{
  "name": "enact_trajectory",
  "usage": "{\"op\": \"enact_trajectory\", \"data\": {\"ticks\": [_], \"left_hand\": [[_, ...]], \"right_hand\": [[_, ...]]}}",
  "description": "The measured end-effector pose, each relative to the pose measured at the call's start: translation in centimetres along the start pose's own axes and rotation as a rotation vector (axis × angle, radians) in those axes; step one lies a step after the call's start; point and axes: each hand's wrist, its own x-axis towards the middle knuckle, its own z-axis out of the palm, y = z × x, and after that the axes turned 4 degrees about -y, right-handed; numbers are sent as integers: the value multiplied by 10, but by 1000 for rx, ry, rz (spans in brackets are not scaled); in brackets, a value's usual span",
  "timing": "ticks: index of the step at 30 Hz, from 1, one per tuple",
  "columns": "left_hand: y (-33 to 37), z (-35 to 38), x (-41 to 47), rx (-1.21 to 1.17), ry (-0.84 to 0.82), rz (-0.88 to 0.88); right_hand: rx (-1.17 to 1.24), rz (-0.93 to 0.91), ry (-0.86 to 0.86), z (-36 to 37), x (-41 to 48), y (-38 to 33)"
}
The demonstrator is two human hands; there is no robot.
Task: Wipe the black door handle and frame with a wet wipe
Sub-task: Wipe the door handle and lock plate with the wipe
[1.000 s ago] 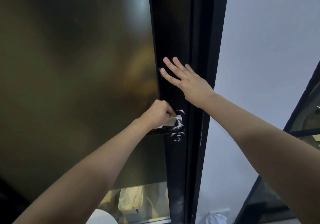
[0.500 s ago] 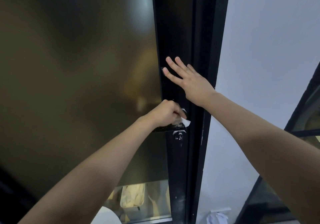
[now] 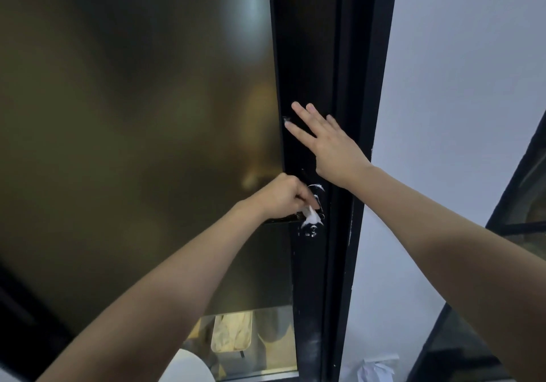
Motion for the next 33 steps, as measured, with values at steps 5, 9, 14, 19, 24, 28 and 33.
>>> {"op": "enact_trajectory", "data": {"ticks": [5, 9, 14, 19, 24, 28, 33], "left_hand": [[-15, -4, -17, 65, -12, -37], [-27, -26, -34, 83, -59, -156], [-15, -13, -27, -56, 102, -188], [-25, -15, -45, -73, 14, -209], [-37, -31, -48, -35, -10, -319], [-22, -17, -39, -64, 150, -313], [-21, -13, -44, 5, -108, -324]], "right_hand": [[337, 87, -102, 8, -15, -8], [564, 229, -426, 10, -26, -14], [619, 294, -588, 7, -28, -24], [444, 315, -607, 11, -23, -36], [363, 341, -609, 12, -22, -43], [361, 357, -551, 15, -24, -41], [396, 369, -508, 23, -28, -40]]}}
